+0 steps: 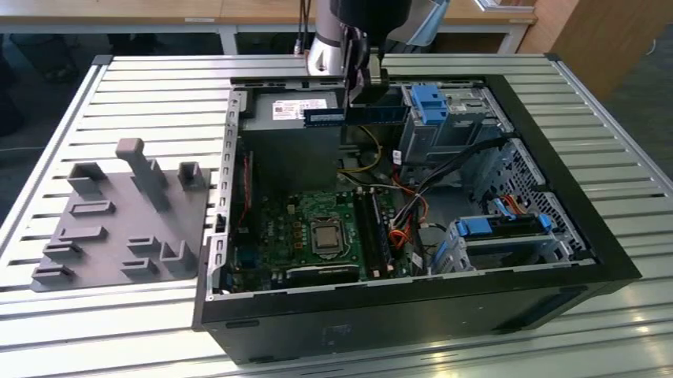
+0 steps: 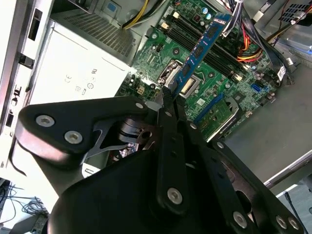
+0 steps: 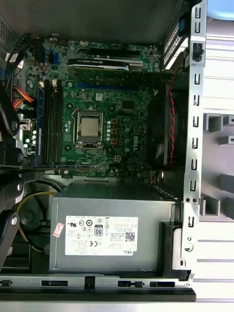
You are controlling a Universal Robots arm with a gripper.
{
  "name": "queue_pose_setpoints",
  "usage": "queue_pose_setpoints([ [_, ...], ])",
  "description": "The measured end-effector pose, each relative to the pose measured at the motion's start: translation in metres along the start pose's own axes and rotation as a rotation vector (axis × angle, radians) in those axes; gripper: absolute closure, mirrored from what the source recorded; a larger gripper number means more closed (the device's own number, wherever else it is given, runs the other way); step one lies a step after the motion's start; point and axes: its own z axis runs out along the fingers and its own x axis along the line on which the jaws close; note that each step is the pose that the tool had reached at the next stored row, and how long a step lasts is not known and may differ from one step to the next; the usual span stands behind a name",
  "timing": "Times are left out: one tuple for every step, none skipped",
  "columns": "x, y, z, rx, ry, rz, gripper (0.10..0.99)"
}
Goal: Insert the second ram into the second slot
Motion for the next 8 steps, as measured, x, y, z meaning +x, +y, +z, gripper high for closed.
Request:
queue_pose_setpoints([
  [0.0005,0.0000,0.0000,0.000,0.0007,0.000,0.949],
  [0.0009,0.0000,0.0000,0.000,0.0015,0.000,0.949],
  [0.0014,0.0001,0.0000,0.000,0.0024,0.000,0.949],
  [0.0018,0.0000,0.0000,0.000,0.0032,0.000,0.949],
  [0.0024,0.0001,-0.0001,0.000,0.0041,0.000,0.949],
  [0.0030,0.0001,0.0000,0.000,0.0050,0.000,0.949],
  [0.0036,0.0001,0.0000,0.000,0.0063,0.000,0.949],
  [0.0042,0.0001,0.0000,0.000,0.0078,0.000,0.949],
])
